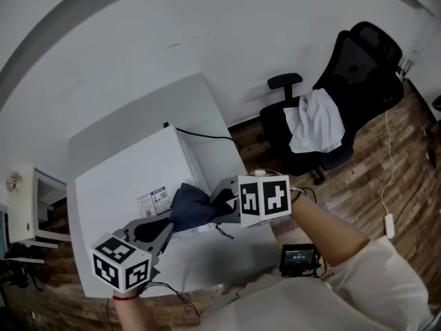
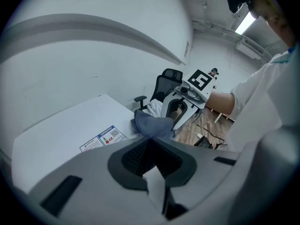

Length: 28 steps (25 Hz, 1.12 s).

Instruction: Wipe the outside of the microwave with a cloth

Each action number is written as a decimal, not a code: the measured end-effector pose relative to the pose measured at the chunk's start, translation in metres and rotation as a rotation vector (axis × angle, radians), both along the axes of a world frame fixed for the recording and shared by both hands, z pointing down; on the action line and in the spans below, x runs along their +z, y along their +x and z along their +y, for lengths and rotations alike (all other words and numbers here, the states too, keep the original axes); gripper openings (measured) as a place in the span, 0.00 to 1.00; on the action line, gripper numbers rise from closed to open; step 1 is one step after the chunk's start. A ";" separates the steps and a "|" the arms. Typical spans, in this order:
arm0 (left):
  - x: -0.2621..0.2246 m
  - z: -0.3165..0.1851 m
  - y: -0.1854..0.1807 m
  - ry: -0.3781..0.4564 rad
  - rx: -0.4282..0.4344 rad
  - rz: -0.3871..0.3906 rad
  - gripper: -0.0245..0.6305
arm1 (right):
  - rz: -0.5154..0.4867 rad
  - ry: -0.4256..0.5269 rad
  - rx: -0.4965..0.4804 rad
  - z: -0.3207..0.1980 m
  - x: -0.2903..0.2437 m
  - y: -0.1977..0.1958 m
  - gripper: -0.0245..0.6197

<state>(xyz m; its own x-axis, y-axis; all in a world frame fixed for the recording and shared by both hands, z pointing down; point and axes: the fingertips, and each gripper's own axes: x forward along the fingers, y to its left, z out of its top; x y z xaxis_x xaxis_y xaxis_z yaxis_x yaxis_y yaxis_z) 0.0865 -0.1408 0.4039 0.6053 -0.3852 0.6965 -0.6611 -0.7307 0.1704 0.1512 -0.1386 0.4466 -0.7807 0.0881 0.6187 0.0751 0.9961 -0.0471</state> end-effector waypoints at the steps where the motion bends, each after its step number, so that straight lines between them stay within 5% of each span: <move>1: -0.004 0.003 -0.003 0.014 0.008 0.026 0.07 | 0.009 0.010 -0.002 -0.001 -0.007 -0.002 0.19; 7: -0.030 -0.003 -0.036 0.132 -0.036 0.119 0.07 | -0.018 0.075 -0.005 -0.012 -0.053 -0.033 0.19; 12: -0.033 -0.028 -0.087 0.215 -0.172 0.085 0.07 | -0.108 0.090 0.087 -0.043 -0.061 -0.083 0.19; 20: 0.023 -0.033 -0.121 0.111 -0.232 -0.147 0.07 | -0.037 0.053 0.137 -0.045 -0.022 -0.113 0.22; 25: 0.036 -0.032 -0.128 0.069 -0.255 -0.183 0.06 | -0.188 -0.113 0.256 -0.054 -0.041 -0.099 0.34; 28: 0.034 -0.036 -0.128 0.091 -0.265 -0.195 0.07 | -0.316 -0.132 0.362 -0.068 -0.070 -0.078 0.34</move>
